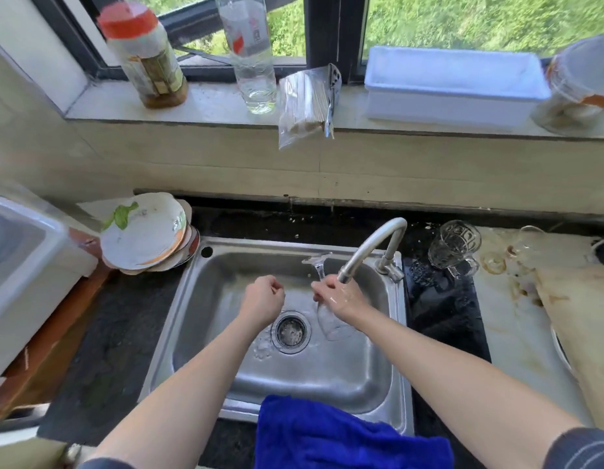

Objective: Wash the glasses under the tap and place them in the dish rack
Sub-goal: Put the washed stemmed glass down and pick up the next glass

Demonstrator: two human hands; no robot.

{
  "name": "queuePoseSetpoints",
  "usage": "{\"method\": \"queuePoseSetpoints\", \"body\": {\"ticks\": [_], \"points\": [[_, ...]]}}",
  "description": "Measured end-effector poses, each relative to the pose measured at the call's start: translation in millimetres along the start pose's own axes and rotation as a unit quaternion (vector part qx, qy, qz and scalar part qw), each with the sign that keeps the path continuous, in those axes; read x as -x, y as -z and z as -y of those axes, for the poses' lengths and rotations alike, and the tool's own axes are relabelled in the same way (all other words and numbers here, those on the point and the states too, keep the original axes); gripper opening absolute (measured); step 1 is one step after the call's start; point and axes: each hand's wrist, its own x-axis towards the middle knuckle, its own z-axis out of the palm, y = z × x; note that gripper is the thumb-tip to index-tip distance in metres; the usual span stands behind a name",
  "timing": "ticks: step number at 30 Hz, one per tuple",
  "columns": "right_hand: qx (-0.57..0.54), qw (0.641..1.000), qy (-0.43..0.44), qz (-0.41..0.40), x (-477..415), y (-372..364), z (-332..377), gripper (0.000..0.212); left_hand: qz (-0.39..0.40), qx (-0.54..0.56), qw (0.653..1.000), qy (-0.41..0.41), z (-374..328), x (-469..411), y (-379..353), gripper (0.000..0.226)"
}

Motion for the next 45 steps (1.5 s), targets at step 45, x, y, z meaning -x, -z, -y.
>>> {"method": "queuePoseSetpoints", "body": {"ticks": [45], "points": [[-0.187, 0.55, -0.206, -0.787, 803.2, 174.6, -404.5, 0.029, 0.333, -0.234, 0.449, -0.796, -266.7, 706.4, -405.5, 0.023]]}}
